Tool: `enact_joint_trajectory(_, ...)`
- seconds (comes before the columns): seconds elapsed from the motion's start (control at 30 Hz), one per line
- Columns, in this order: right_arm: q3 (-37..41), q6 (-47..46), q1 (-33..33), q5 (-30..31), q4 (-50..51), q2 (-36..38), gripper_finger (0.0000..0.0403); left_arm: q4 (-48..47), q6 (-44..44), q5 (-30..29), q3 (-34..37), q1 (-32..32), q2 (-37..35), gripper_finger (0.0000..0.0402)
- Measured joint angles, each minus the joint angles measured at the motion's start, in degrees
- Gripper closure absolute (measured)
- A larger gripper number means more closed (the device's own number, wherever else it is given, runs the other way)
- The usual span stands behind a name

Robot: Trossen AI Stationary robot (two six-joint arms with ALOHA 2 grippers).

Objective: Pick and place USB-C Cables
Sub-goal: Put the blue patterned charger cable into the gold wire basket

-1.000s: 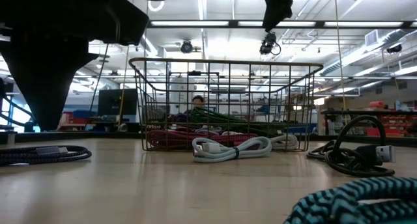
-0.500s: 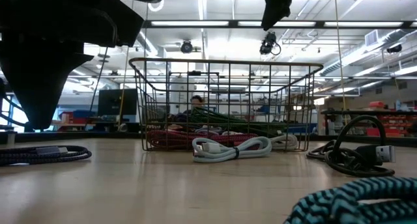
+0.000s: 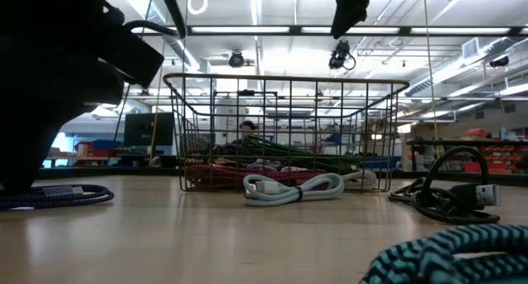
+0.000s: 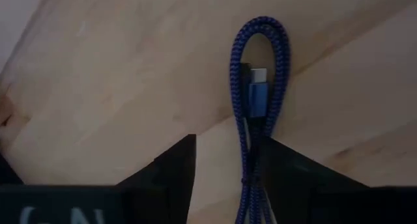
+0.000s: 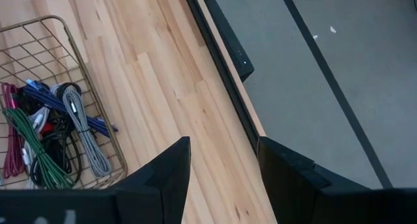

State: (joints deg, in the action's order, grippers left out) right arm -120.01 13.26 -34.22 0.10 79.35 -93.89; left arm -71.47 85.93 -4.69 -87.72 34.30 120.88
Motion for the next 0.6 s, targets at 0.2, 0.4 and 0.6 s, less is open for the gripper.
enact_joint_trajectory(0.2, 0.0, 0.0, 0.0, 0.0, -0.2, 0.0, 0.0219, 0.9, 0.0, 0.0, 0.0, 0.0, 0.0, 0.0224)
enact_joint_trajectory(0.4, 0.0, 0.0, 0.0, 0.0, -0.2, 0.0, 0.0219, 3.3, 0.0, 0.0, 0.0, 0.0, 0.0, 0.0224)
enact_joint_trajectory(0.6, 0.0, 0.0, 0.0, 0.0, -0.1, 0.0, 0.0219, 3.2, 0.5, 0.0, 0.0, 0.0, 0.0, 0.0224)
